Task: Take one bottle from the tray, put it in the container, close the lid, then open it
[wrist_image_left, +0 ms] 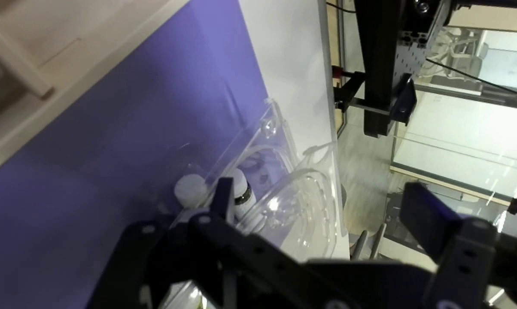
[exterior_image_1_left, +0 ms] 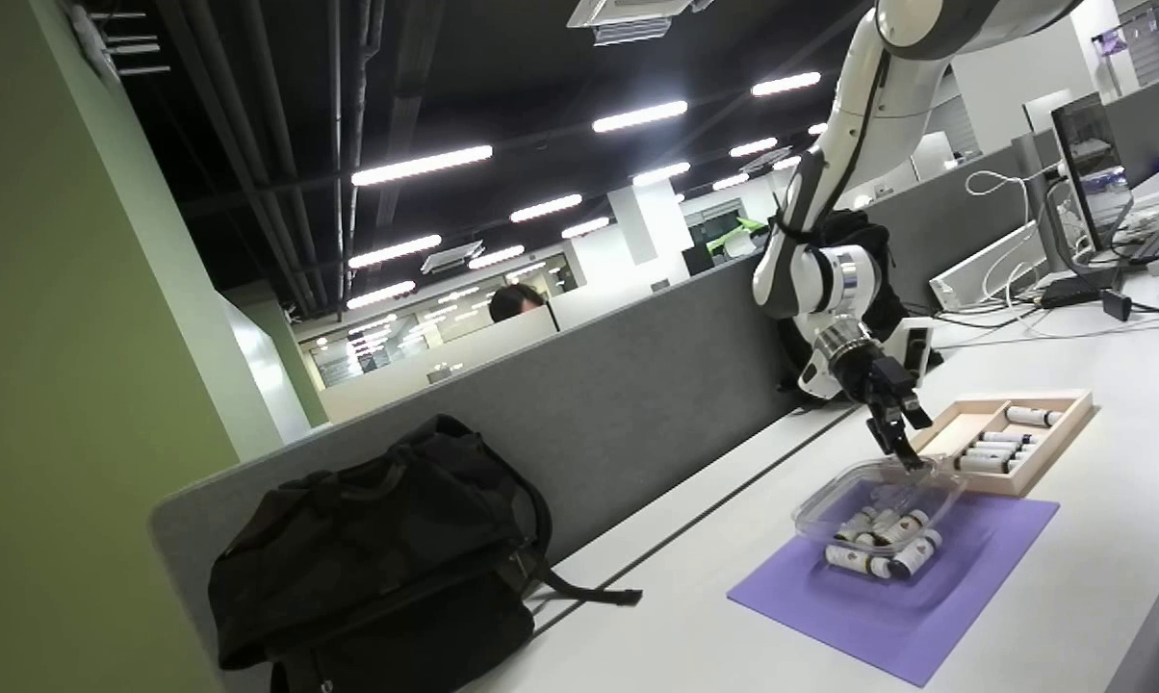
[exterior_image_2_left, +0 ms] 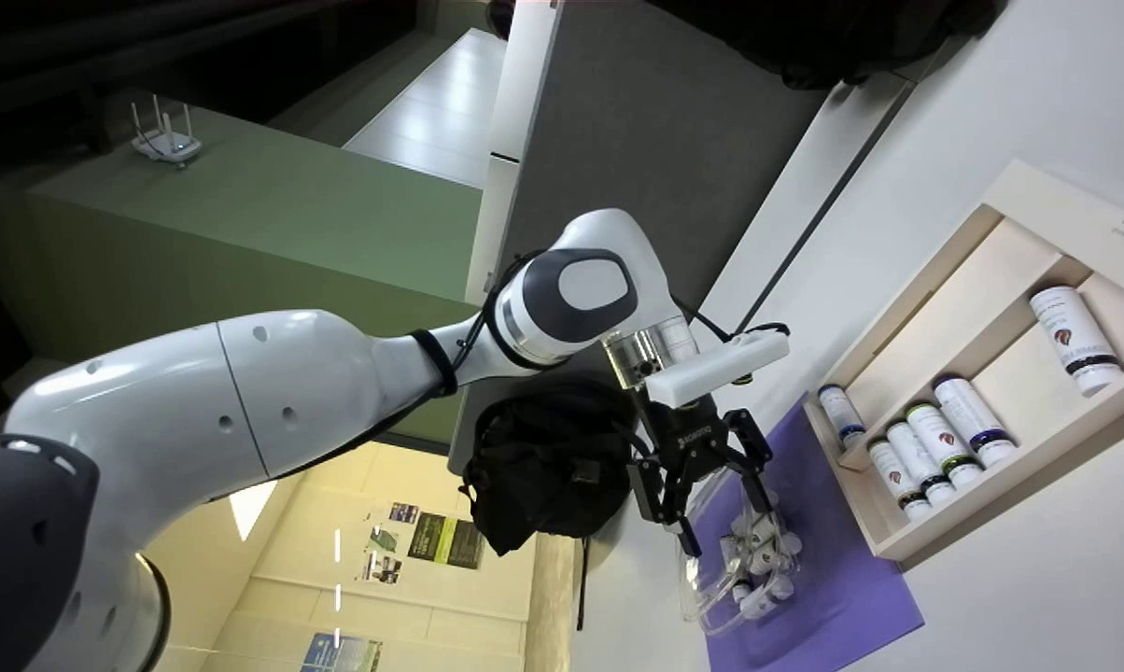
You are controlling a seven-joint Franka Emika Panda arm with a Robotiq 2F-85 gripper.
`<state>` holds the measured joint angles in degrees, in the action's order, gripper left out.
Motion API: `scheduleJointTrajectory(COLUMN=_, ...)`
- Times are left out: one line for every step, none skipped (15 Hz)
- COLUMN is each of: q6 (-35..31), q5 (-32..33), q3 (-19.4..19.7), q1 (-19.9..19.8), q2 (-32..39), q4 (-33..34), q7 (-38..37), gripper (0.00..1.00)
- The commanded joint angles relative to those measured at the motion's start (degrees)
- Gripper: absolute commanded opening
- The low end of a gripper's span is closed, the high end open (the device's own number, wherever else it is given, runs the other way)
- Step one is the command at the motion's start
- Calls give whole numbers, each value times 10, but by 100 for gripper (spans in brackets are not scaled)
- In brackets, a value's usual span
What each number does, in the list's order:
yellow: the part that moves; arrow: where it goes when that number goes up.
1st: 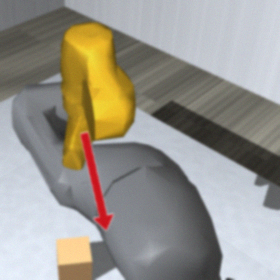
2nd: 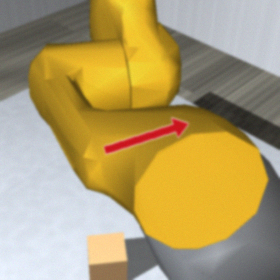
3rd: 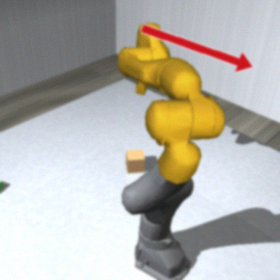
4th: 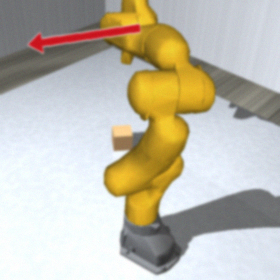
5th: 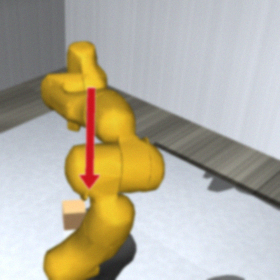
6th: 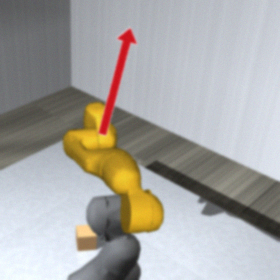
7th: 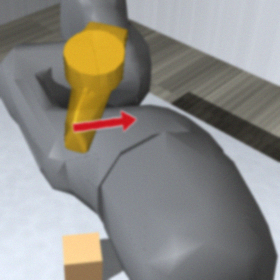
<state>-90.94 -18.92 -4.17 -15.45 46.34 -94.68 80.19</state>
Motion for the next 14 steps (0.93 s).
scheduleJointTrajectory(q6=-44, q5=2, q3=-6, q1=-1, q2=-47, q4=-50, q7=60, gripper=100)
scheduleJointTrajectory(q6=-47, q5=1, q3=-8, q1=-1, q2=-53, q4=-57, q7=78, gripper=100)
scheduleJointTrajectory(q6=-50, q5=0, q3=-9, q1=-1, q2=-60, q4=-64, q7=94, gripper=100)
scheduleJointTrajectory(q6=-49, q5=-2, q3=-11, q1=-2, q2=-67, q4=-72, q7=113, gripper=100)
scheduleJointTrajectory(q6=-49, q5=-4, q3=-12, q1=-2, q2=-74, q4=-79, q7=131, gripper=100)
scheduleJointTrajectory(q6=-50, q5=-8, q3=-13, q1=-2, q2=-83, q4=-87, q7=146, gripper=100)
scheduleJointTrajectory(q6=-54, q5=-10, q3=-12, q1=-1, q2=-91, q4=-94, q7=160, gripper=100)
scheduleJointTrajectory(q6=-61, q5=-13, q3=-12, q1=1, q2=-98, q4=-102, q7=172, gripper=100)
scheduleJointTrajectory(q6=-72, q5=-15, q3=-11, q1=4, q2=-107, q4=-111, q7=182, gripper=100)
scheduleJointTrajectory(q6=-84, q5=-18, q3=-10, q1=6, q2=-115, q4=-119, q7=190, gripper=100)
scheduleJointTrajectory(q6=-99, q5=-20, q3=-10, q1=9, q2=-124, q4=-129, q7=198, gripper=100)
scheduleJointTrajectory(q6=-118, q5=-24, q3=-9, q1=11, q2=-136, q4=-145, q7=206, gripper=100)
scheduleJointTrajectory(q6=-135, q5=-25, q3=-9, q1=15, q2=-145, q4=-156, q7=212, gripper=100)
scheduleJointTrajectory(q6=-152, q5=-25, q3=-9, q1=18, q2=-154, q4=-167, q7=217, gripper=100)
